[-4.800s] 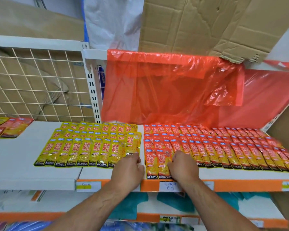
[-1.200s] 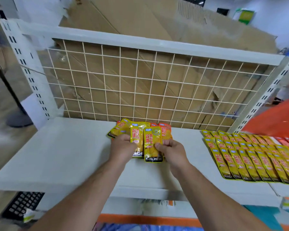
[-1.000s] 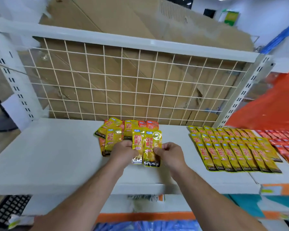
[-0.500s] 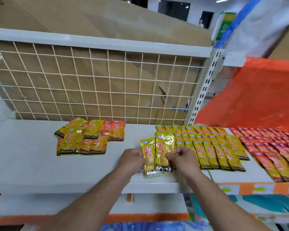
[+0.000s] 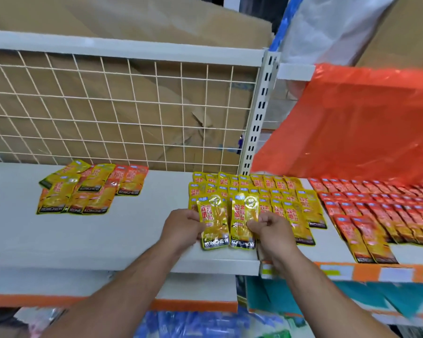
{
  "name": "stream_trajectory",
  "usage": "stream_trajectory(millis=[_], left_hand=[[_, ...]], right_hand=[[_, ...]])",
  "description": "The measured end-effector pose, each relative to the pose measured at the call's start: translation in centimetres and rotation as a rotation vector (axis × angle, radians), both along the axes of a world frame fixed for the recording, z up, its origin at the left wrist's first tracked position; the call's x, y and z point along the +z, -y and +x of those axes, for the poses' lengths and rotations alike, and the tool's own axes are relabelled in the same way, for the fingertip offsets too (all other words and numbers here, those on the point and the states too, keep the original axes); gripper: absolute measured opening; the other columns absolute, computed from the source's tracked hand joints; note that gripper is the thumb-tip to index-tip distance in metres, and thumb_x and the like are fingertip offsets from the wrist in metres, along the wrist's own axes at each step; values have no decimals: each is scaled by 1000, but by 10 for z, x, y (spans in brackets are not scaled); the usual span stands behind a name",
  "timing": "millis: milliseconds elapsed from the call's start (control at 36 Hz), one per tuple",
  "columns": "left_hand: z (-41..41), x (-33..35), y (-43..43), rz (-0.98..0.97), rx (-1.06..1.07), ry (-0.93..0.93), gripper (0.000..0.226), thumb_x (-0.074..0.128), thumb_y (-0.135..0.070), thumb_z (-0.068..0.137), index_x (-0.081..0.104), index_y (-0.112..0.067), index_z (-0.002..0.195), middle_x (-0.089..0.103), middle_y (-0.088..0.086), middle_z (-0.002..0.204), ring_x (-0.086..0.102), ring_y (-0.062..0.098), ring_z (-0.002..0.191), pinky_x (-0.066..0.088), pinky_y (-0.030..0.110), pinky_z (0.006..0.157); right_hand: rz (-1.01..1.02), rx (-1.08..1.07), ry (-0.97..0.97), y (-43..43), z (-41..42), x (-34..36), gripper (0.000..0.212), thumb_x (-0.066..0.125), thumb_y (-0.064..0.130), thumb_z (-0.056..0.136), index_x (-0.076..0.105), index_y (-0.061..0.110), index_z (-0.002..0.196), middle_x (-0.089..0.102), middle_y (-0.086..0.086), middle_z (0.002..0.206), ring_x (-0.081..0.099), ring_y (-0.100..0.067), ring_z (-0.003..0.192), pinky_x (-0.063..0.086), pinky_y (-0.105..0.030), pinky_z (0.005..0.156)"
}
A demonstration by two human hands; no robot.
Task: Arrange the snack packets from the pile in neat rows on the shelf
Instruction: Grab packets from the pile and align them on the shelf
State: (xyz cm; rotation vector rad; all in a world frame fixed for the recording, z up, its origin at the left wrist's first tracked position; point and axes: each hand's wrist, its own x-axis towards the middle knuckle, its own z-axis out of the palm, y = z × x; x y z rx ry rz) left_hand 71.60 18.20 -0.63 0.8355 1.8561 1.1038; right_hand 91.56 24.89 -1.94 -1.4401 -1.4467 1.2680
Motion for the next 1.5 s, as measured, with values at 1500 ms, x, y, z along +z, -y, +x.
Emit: stream_trajectory(millis=[1500], left_hand=[[270,-7,-110,-25,-117,-828,10,62,-23,84,61,-14,88,62,2,86,60,24,81,41,29,61]], right_hand=[[-74,-4,78,-92,254,18,25,75,14,86,56,14,71,57,-5,75,57,-24,74,42,-30,65]])
